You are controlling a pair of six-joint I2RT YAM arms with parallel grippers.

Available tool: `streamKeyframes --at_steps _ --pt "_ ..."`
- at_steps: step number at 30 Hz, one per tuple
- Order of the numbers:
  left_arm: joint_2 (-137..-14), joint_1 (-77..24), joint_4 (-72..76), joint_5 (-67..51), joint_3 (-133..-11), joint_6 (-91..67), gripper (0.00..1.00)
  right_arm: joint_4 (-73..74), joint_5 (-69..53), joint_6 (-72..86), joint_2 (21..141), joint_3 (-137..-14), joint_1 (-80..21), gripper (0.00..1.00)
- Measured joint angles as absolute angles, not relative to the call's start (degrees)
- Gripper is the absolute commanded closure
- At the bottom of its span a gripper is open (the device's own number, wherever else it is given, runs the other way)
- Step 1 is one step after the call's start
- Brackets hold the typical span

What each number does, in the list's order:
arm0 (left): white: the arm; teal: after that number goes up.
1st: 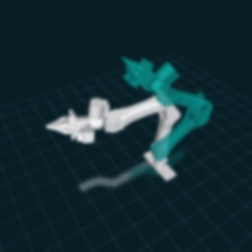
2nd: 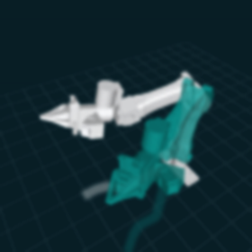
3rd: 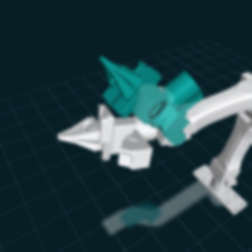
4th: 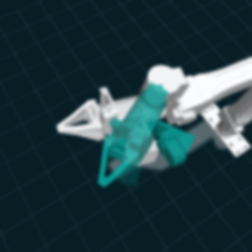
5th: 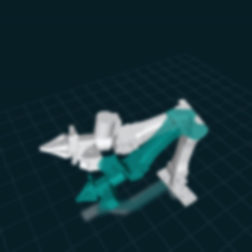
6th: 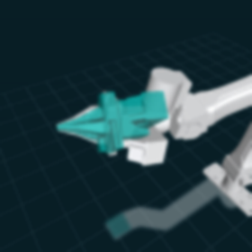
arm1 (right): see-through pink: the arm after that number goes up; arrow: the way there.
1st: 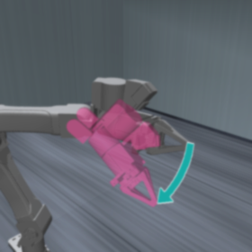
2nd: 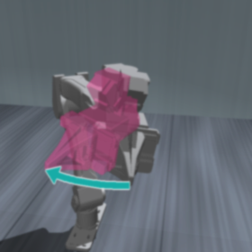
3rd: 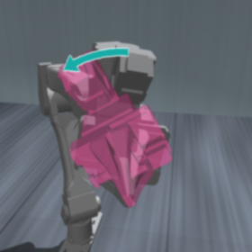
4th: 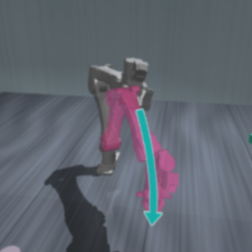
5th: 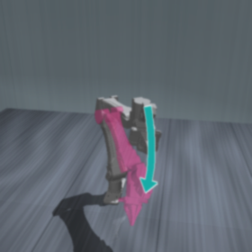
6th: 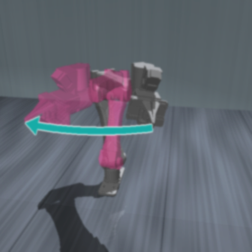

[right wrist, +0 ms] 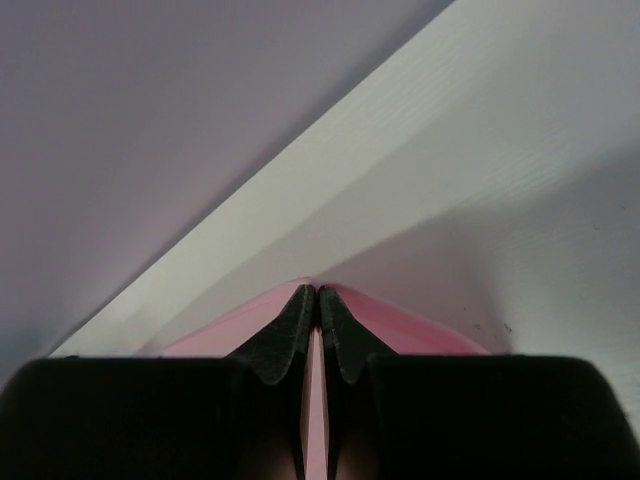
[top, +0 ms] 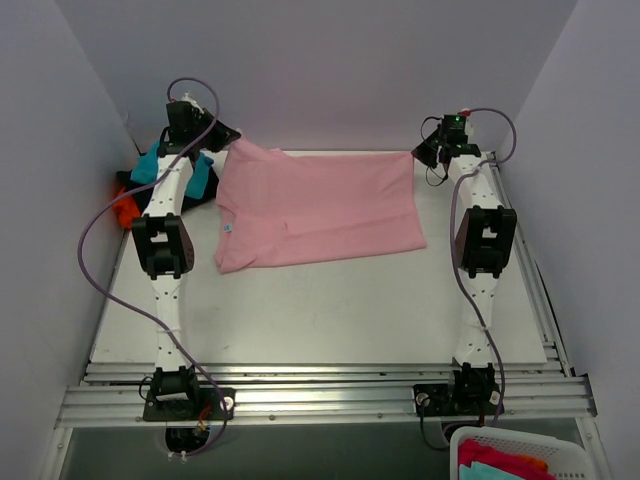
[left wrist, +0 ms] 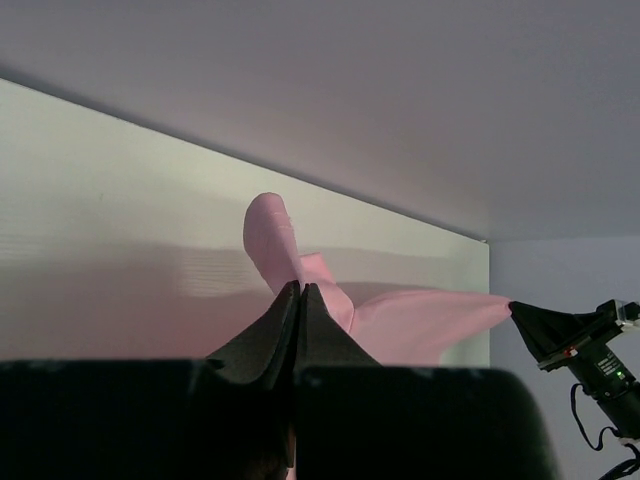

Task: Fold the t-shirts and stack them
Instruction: Fold the tshirt

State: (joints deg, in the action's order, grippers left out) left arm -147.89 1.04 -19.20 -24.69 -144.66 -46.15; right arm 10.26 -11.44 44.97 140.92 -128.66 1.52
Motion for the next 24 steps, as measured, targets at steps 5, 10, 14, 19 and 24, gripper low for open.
streamKeyframes --at_steps 5,10,14,19,24 --pt "-141.64 -0.16 -21.3 -24.38 -139.02 -43.38 0.98 9.15 -12.67 44.66 136.03 -124.14 1.52 1.0" --pt "-133.53 -1.98 -23.44 -22.28 -128.09 -39.66 0.98 8.71 -13.41 43.9 132.27 -119.57 1.52 1.0" --pt "-126.15 -3.05 -23.35 -20.43 -116.97 -37.63 0.98 8.78 -13.54 43.44 129.38 -115.59 1.52 1.0" --pt "-119.31 -2.9 -23.86 -17.91 -107.31 -35.4 0.98 8.8 -13.54 43.2 125.8 -111.09 1.52 1.0" --pt "-114.32 -2.85 -23.9 -15.79 -101.84 -32.93 0.98 7.99 -13.41 42.89 120.22 -103.9 1.52 1.0"
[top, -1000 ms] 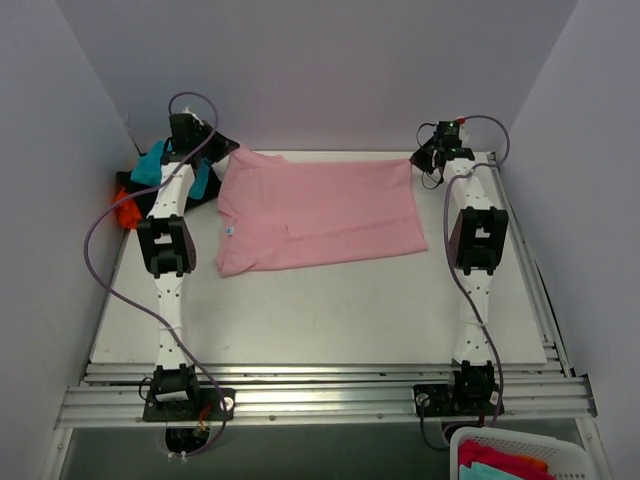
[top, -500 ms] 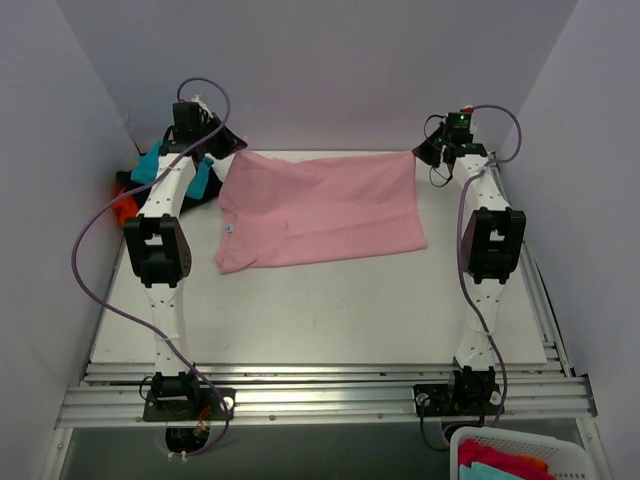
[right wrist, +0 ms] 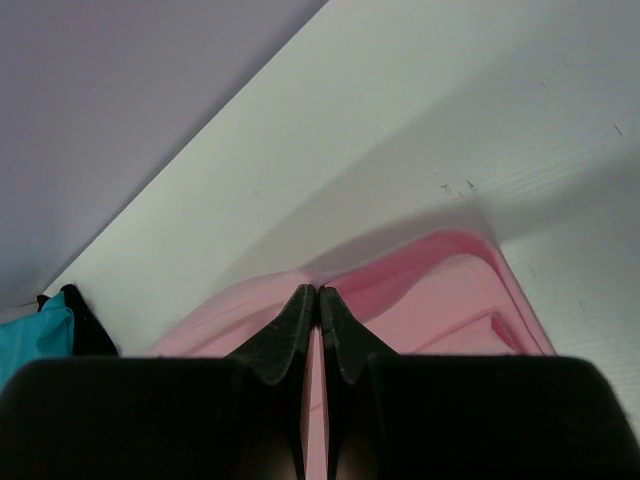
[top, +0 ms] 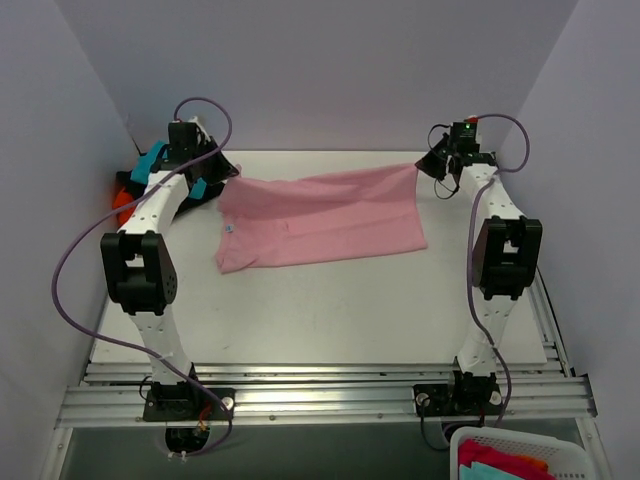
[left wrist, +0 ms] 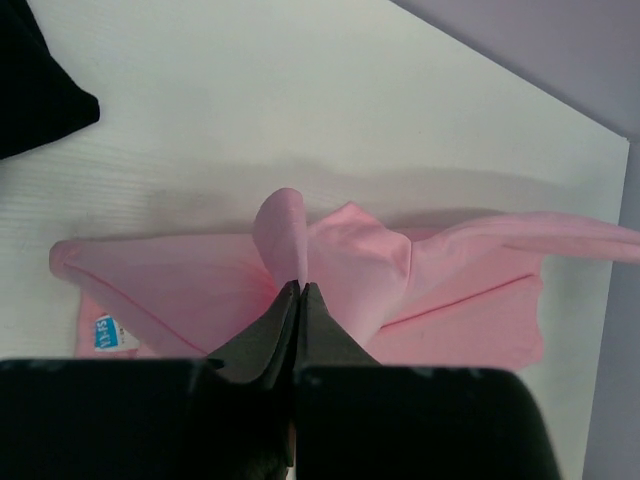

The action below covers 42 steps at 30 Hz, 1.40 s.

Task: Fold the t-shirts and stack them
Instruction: Fold the tshirt

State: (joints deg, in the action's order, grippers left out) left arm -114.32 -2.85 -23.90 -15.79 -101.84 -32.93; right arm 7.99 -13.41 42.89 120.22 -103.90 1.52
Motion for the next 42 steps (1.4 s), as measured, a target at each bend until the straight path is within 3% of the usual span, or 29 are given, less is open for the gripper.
streamKeyframes --at_steps 7,8,9,10,11,12,13,14,19,30,34,38,42 --pt "-108.05 -3.4 -24.84 -12.4 -94.26 -28.77 0.96 4.84 -12.21 41.89 110.28 -88.33 1.52 1.0" --pt "-106.83 -3.95 -25.1 -10.5 -91.98 -27.88 0.88 4.78 -11.66 41.91 108.71 -85.36 1.54 0.88" --pt "-105.89 -4.8 -26.26 -8.16 -90.17 -27.4 0.53 5.04 -10.66 42.17 107.04 -82.0 1.58 0.66" --pt "-105.25 -5.78 -28.25 -5.13 -88.73 -27.31 0.3 5.41 -9.91 42.72 106.1 -79.9 1.69 0.38" --pt "-104.97 -7.25 -31.38 -1.43 -87.66 -28.1 0.22 6.0 -8.69 43.18 104.77 -76.75 1.93 0.03" --pt "-104.92 -8.78 -34.15 1.48 -86.83 -29.02 0.22 7.14 -7.53 43.51 103.88 -74.41 2.33 0.01" --pt "-104.84 -10.22 -35.94 3.99 -85.49 -29.87 0.21 8.16 -6.59 43.24 103.11 -72.31 2.87 0.0" --pt "-104.38 -11.55 -37.19 5.87 -83.59 -30.59 0.07 8.97 -5.5 43.4 102.32 -70.37 3.51 0.0" --pt "-98.08 -16.88 -41.25 10.79 -74.76 -31.97 0.06 13.5 -1.13 43.42 98.59 -67.05 6.46 0.0" --pt "-93.1 -16.53 -43.48 18.04 -80.73 -38.0 0.02 14.41 -2.0 43.51 94.28 -71.29 7.03 0.02" --pt "-94.7 -16.86 -44.25 17.45 -80.25 -43.7 0.0 13.65 -4.95 43.68 95.39 -72.36 6.76 0.08" --pt "-97.17 -18.02 -44.01 15.27 -78.17 -48.49 0.08 10.87 -8.12 43.59 100.16 -75.4 5.69 0.27" --pt "-100.86 -19.03 -43.72 12.73 -77.82 -51.62 0.08 10.85 -9.91 42.92 107.55 -82.17 2.26 0.27"
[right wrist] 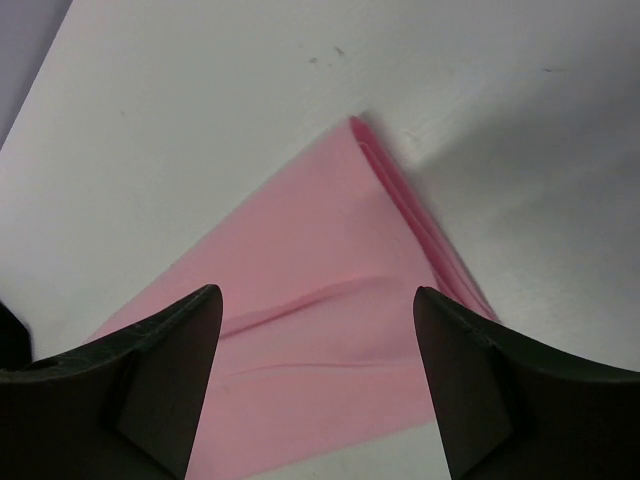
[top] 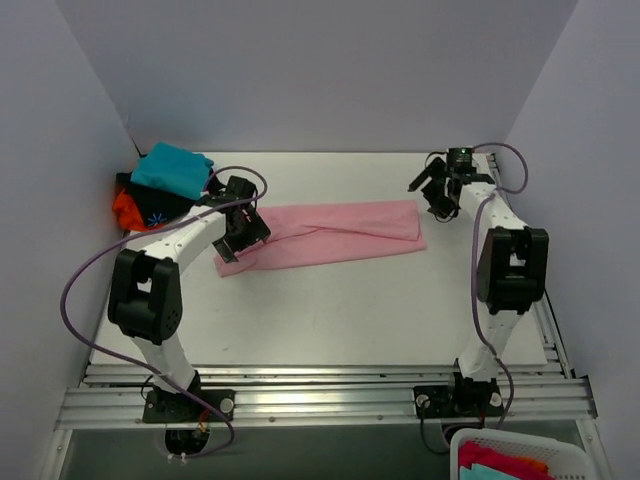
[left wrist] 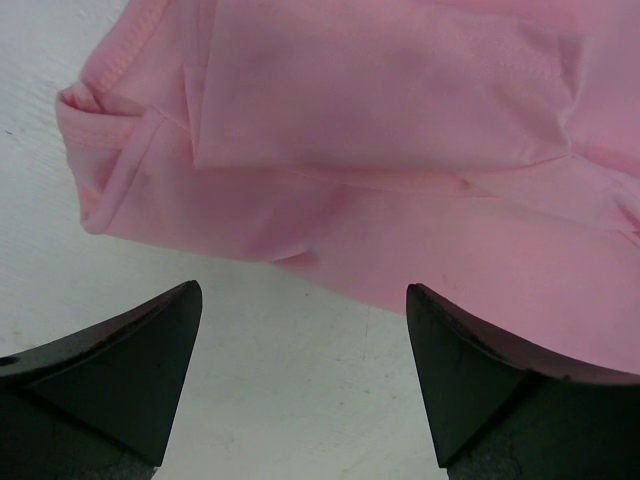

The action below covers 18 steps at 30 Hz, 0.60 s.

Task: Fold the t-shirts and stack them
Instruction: Fold the tshirt

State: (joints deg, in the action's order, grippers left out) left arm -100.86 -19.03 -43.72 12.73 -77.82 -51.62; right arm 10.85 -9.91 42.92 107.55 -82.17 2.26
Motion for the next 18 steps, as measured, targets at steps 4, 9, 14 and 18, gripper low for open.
streamKeyframes --at_steps 4,9,14,18 --pt "-104.16 -19.16 -43.33 10.76 -77.95 -53.6 0.08 10.85 -9.91 41.47 114.52 -89.1 -1.17 0.27" --pt "-106.69 -19.14 -43.03 8.67 -77.95 -55.33 0.08 11.84 -9.74 40.84 117.75 -89.54 -3.2 0.26" --pt "-107.26 -19.14 -43.0 6.52 -77.97 -56.77 0.07 14.11 -6.28 39.48 119.2 -89.54 -2.57 0.24" --pt "-107.28 -19.14 -42.87 5.43 -77.97 -57.36 0.07 15.7 -1.63 37.63 119.2 -89.54 -1.98 0.24"
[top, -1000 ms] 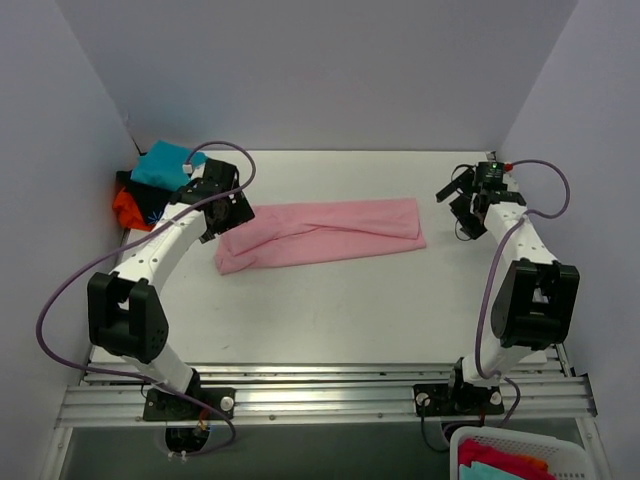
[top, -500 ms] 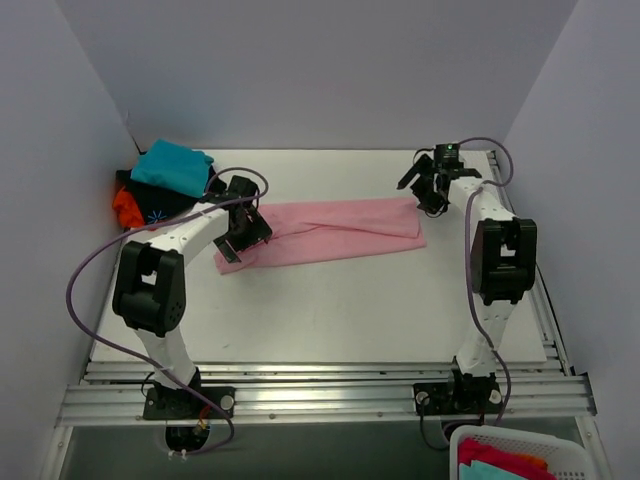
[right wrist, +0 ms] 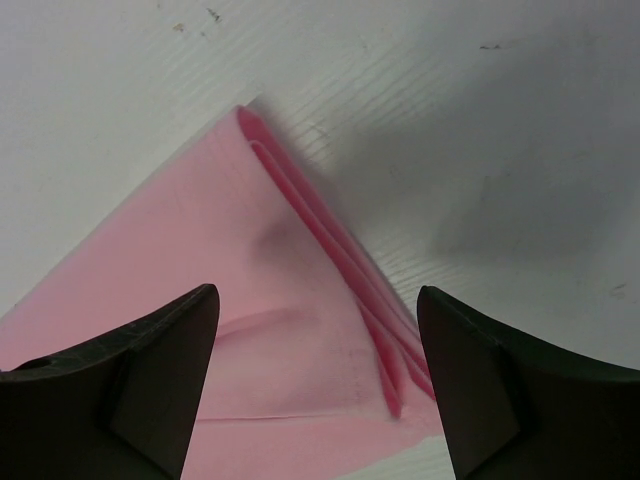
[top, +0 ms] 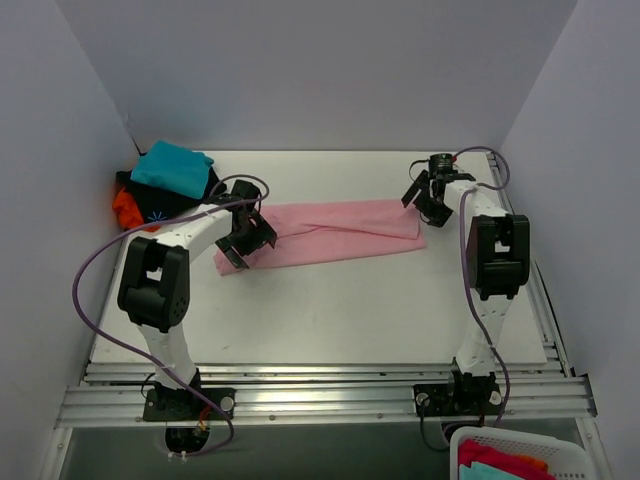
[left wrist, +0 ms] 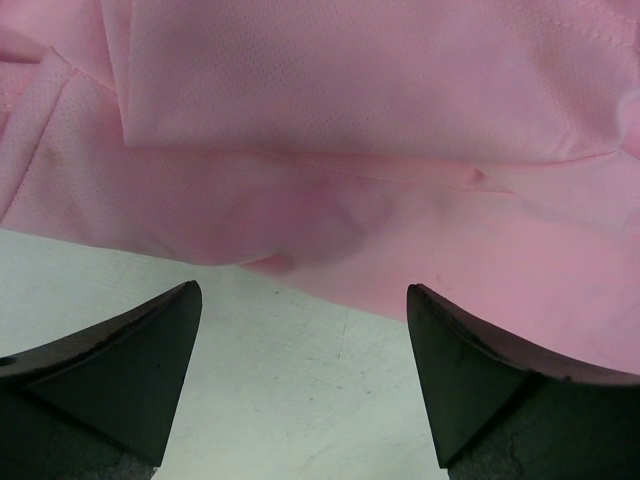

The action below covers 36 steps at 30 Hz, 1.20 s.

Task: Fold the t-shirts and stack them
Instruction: Fold the tshirt

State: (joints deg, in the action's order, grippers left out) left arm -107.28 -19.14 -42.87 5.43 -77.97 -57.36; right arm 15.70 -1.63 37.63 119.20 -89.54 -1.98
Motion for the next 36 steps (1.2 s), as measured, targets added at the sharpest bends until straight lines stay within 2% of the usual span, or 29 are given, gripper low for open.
streamKeyframes --at_steps 8,13,14,15,16,17,18,19,21,22,24,30,36 --pt "-109.69 -18.5 -42.85 4.54 -77.97 -57.43 0.07 16.32 1.76 36.6 121.3 -90.39 -1.48 0.24" --pt "-111.79 -17.82 -42.81 4.34 -78.04 -57.52 0.09 15.03 2.2 37.34 123.28 -91.39 -3.05 0.29" --pt "-111.79 -17.72 -42.83 4.25 -78.13 -57.74 0.12 14.52 2.42 37.3 123.7 -91.44 -3.53 0.33" --pt "-111.87 -17.61 -42.7 4.27 -78.22 -57.84 0.15 14.39 2.57 37.39 123.83 -91.61 -4.01 0.56" --pt "-112.03 -17.54 -42.68 4.27 -78.32 -57.89 0.27 14.0 2.42 36.99 124.09 -91.72 -4.4 0.68" --pt "-112.25 -17.47 -42.7 4.27 -78.46 -58.13 0.38 13.56 2.09 37.19 124.6 -91.88 -4.89 0.97" --pt "-112.44 -17.39 -42.63 4.25 -78.59 -58.19 0.49 13.3 2.39 37.04 124.95 -92.07 -5.1 1.0" --pt "-112.73 -17.21 -42.59 4.23 -78.74 -58.26 0.68 12.84 1.96 37.71 125.23 -92.16 -5.34 1.0" --pt "-113.54 -16.91 -42.5 4.19 -79.35 -58.57 0.81 12.16 1.61 37.85 125.71 -92.55 -5.48 1.0" --pt "-113.97 -16.73 -42.59 4.14 -79.85 -58.3 0.9 11.9 1.43 37.85 125.95 -92.73 -5.63 1.0" --pt "-115.09 -16.47 -42.7 4.03 -81.52 -58.11 0.97 11.4 1.04 37.65 126.06 -92.82 -5.67 1.0" --pt "-119.5 -15.05 -42.7 4.16 -87.99 -56.25 0.98 9.69 0.64 36.75 125.01 -90.78 -5.26 1.0" --pt "-129.08 -13.87 -43.18 4.71 -103.09 -52.69 0.98 9.52 0.97 34.44 114.72 -76.25 -3.66 1.0"
